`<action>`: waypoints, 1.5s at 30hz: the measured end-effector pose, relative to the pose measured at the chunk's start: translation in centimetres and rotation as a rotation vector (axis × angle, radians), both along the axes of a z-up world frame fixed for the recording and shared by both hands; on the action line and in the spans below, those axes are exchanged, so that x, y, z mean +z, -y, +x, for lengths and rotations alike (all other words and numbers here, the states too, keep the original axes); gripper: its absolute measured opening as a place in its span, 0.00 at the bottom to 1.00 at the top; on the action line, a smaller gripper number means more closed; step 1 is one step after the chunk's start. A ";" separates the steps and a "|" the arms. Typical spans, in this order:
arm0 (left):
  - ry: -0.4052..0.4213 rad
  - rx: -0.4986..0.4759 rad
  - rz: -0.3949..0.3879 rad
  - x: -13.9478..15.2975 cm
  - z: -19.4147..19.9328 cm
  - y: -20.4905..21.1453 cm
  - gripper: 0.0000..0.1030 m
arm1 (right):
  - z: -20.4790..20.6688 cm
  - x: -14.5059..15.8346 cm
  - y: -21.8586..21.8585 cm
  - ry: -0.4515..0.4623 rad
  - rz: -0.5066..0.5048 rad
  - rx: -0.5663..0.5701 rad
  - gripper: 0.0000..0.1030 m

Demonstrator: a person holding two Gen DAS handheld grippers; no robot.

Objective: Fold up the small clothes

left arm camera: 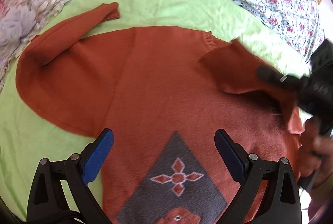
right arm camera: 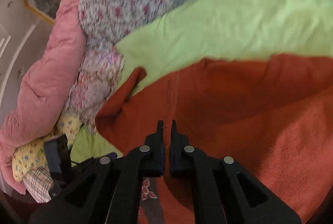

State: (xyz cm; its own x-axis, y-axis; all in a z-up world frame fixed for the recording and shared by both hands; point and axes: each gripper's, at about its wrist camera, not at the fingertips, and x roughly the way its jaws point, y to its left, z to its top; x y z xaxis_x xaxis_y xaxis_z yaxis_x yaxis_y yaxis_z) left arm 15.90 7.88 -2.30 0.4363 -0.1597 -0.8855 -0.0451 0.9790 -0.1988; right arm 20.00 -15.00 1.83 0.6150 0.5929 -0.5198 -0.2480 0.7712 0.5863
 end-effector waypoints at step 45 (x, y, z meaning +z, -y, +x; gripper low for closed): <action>0.010 0.008 0.022 -2.5 5.2 0.8 0.01 | -5.9 -2.5 20.8 -0.176 -0.259 -0.563 0.48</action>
